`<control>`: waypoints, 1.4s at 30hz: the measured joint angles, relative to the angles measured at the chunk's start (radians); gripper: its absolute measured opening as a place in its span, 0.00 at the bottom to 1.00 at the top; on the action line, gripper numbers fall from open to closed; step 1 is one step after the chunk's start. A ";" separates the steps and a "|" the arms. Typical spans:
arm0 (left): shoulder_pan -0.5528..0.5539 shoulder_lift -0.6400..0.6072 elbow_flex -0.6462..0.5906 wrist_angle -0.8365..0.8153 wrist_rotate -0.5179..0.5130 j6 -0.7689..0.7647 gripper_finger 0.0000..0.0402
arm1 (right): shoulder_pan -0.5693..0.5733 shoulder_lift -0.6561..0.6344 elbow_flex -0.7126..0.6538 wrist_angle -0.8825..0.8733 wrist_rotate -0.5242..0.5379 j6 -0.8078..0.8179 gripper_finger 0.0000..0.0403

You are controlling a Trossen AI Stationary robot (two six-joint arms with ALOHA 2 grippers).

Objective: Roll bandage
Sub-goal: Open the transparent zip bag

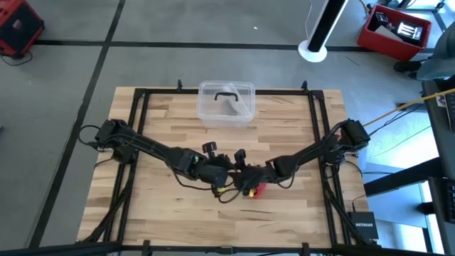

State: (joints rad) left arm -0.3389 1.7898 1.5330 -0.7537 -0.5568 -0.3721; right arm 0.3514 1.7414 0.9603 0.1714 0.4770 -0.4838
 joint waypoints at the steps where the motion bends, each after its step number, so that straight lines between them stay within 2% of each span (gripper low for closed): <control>1: 0.000 -0.004 0.000 -0.009 -0.001 -0.002 0.00 | -0.001 0.009 -0.001 -0.013 0.001 0.000 0.27; 6: -0.001 0.000 -0.002 0.001 0.000 0.013 0.00 | 0.000 0.016 0.001 -0.023 0.004 0.004 0.05; 8: 0.000 0.000 -0.002 -0.008 0.000 0.012 0.00 | 0.003 0.017 0.001 -0.018 0.002 0.005 0.02; 11: 0.000 0.000 -0.003 -0.019 0.000 0.012 0.00 | 0.021 0.017 0.001 -0.013 -0.002 0.013 0.04; 18: 0.000 0.000 -0.003 -0.037 -0.027 0.002 0.00 | 0.066 0.015 0.001 -0.054 -0.107 0.020 0.02; 21: 0.000 0.010 -0.004 -0.006 -0.035 -0.013 0.00 | 0.068 0.015 0.002 -0.068 -0.114 0.052 0.01; 25: 0.000 0.059 -0.004 0.045 -0.050 -0.022 0.00 | 0.067 0.018 0.001 -0.069 -0.175 0.112 0.01; 33: -0.019 0.103 -0.004 0.040 -0.051 0.008 0.00 | 0.067 0.031 0.000 -0.156 -0.125 0.229 0.01; 42: -0.012 0.099 -0.004 0.035 0.047 -0.036 0.04 | 0.068 0.030 -0.001 -0.117 -0.121 0.254 0.00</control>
State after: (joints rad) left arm -0.3512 1.8886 1.5293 -0.7190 -0.5093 -0.4085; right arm 0.4194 1.7718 0.9596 0.0539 0.3561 -0.2295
